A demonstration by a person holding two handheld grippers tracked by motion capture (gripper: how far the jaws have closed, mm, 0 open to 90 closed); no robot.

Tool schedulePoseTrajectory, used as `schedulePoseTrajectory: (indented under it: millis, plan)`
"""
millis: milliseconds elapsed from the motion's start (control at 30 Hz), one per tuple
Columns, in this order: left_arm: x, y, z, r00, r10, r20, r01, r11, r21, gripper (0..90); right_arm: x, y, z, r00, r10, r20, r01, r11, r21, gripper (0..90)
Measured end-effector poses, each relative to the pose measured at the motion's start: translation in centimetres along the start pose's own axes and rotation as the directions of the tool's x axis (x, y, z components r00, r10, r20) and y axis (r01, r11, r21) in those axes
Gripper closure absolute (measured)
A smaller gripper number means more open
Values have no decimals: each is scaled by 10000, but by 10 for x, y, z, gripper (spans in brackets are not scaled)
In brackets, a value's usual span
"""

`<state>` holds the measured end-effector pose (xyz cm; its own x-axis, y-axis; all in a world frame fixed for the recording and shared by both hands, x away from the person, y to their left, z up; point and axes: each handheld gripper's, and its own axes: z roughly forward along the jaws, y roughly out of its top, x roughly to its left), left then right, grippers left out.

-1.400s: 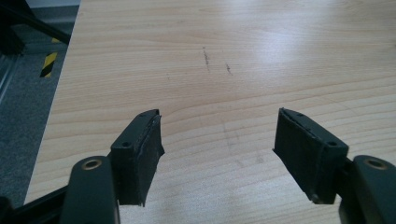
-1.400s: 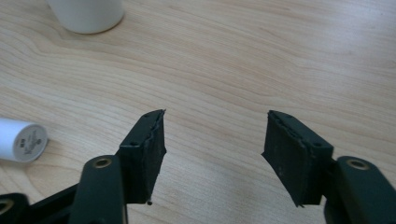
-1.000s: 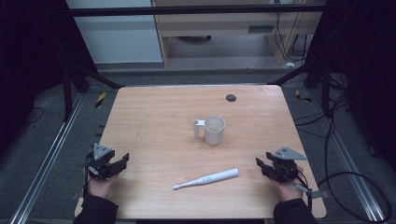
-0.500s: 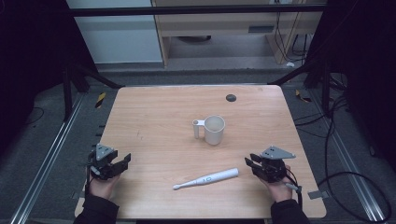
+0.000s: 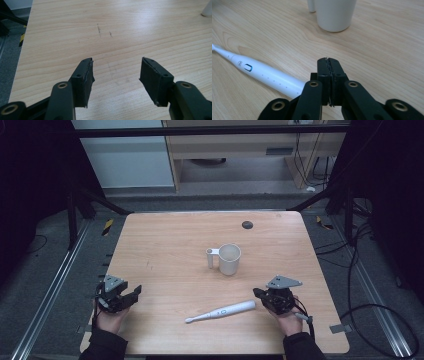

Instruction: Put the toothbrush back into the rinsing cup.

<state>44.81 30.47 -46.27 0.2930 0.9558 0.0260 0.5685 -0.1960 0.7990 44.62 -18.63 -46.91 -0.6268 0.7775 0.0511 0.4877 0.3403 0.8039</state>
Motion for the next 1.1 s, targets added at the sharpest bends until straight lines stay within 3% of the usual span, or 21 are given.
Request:
schedulePoseTrajectory:
  millis: [433,1100]
  plan:
    - [-1,0,1,9997,228,9,-228,9996,167,431,6,-5,12,9993,-179,-330,209,9956,914,900]
    - [-2,-1,2,9995,305,45,-306,9991,306,421,12,-10,8,9980,-410,-474,467,9907,1274,900]
